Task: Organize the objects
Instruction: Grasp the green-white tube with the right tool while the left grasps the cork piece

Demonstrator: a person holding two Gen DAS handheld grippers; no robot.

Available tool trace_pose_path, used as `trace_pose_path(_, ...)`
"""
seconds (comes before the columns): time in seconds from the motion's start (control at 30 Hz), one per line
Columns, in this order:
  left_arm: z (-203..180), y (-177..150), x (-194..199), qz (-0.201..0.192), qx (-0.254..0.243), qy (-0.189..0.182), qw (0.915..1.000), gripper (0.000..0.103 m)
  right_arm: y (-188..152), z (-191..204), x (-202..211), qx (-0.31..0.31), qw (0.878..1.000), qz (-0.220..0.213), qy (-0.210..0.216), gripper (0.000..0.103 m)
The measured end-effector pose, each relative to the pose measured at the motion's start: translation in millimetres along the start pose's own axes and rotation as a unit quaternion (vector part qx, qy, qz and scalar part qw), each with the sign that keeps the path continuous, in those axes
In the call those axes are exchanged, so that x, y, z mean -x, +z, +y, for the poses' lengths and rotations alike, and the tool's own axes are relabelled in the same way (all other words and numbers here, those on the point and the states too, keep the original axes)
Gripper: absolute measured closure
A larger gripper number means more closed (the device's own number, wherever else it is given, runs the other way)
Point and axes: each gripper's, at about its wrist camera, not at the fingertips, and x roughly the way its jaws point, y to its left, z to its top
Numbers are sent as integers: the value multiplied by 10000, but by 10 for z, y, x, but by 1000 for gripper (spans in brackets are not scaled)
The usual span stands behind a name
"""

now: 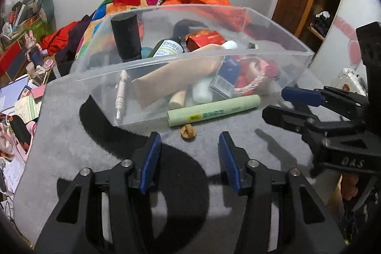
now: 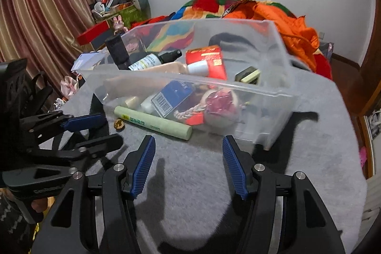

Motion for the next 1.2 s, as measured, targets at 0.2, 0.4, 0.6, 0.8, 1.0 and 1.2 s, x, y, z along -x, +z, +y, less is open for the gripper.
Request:
trace_pose_path(0.2,-15,67,-101,-45,-41,166,9998,81,47,85,-124,33,9999,91,134,48)
trace_pose_path(0.4,18,5,-52,-121,-11,85,9999,90,65,195,-145,196,9995,120,204,47)
trace_pose_path(0.6,28,-108,85,-121,-148,-234,9995,90,-116,220,54,387,9973,225,587,46)
trace_pose_path(0.8,-185,-203,177,-99,-452,-527,9975,90,-403,236,316,759,9961,248,364,46)
trace_pose_path(1.0,-228,-213,159,-29,-485,-376,9981,89,-392,207,322,844,9963,166,-44,46)
trace_pose_path(1.2,-174,-189,107,2,-408,-476,9980,80,-222,243,-15,1075,9934,376,-114,46)
